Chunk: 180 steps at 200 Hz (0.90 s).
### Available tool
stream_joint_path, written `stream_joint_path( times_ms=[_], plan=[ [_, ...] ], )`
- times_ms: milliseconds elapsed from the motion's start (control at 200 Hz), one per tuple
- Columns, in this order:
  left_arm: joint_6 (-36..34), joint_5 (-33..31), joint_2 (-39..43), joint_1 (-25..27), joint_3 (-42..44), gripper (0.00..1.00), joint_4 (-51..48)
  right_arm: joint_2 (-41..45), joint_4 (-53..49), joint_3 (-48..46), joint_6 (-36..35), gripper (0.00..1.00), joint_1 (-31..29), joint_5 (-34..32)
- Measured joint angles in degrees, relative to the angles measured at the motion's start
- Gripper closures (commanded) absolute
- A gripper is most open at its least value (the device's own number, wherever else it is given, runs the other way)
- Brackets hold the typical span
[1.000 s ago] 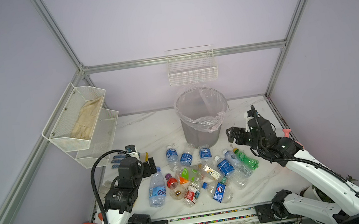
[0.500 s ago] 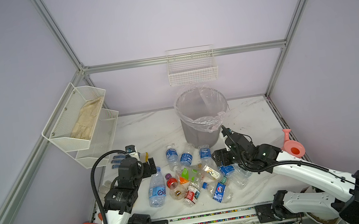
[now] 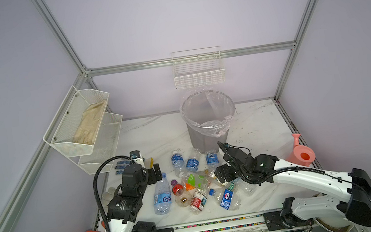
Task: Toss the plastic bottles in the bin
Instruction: 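Lower the right gripper down onto the square clear plastic bottle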
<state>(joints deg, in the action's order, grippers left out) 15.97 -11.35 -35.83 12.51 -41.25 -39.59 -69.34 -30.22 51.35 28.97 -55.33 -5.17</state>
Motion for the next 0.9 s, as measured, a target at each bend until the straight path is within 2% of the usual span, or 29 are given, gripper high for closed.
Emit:
stream_joint_path(
  times_ms=[370,900],
  plan=[
    [0.00,-0.28,0.55,0.39,0.00,0.00,0.02,-2.64,-0.02,0.00,-0.04,0.08,-4.48,-1.68],
    [0.00,-0.90,1.05,0.76,0.00,0.00,0.02,-7.56,-0.07,-0.15,0.11,0.05,-5.86,-4.72]
  ],
)
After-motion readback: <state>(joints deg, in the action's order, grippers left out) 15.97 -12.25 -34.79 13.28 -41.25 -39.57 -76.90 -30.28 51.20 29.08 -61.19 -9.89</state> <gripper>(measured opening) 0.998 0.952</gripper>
